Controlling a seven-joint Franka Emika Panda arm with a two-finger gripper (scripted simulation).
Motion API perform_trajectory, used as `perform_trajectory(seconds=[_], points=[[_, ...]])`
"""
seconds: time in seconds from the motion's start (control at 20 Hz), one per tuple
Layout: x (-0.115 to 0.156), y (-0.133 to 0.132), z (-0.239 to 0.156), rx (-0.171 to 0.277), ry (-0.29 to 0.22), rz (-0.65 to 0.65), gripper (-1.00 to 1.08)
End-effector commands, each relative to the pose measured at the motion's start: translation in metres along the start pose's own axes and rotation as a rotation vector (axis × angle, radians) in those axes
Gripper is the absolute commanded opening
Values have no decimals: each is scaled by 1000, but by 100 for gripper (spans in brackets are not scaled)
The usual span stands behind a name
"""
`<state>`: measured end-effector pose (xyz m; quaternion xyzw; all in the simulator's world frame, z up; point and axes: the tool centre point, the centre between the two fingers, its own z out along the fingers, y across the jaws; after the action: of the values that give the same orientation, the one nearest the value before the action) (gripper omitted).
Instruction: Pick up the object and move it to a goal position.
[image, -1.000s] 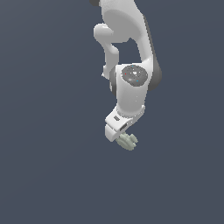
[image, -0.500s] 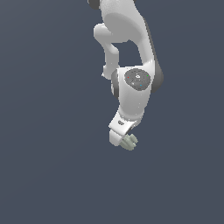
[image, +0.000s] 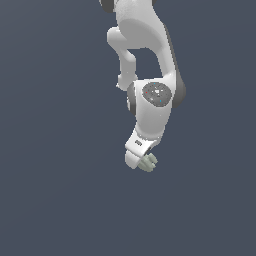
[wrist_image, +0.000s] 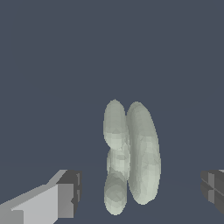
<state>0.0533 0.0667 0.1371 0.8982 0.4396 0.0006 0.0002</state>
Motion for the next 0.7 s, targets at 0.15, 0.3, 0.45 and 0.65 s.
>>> perform_trajectory(seconds=[0.15,0.3,0.45,0.65], points=[[-1,-1,29,1,-1,-3,100],[-1,-1,39,1,-1,-4,100],[0,-1,42,1,-1,-4,100],[0,0,41,1,-1,-4,-100]])
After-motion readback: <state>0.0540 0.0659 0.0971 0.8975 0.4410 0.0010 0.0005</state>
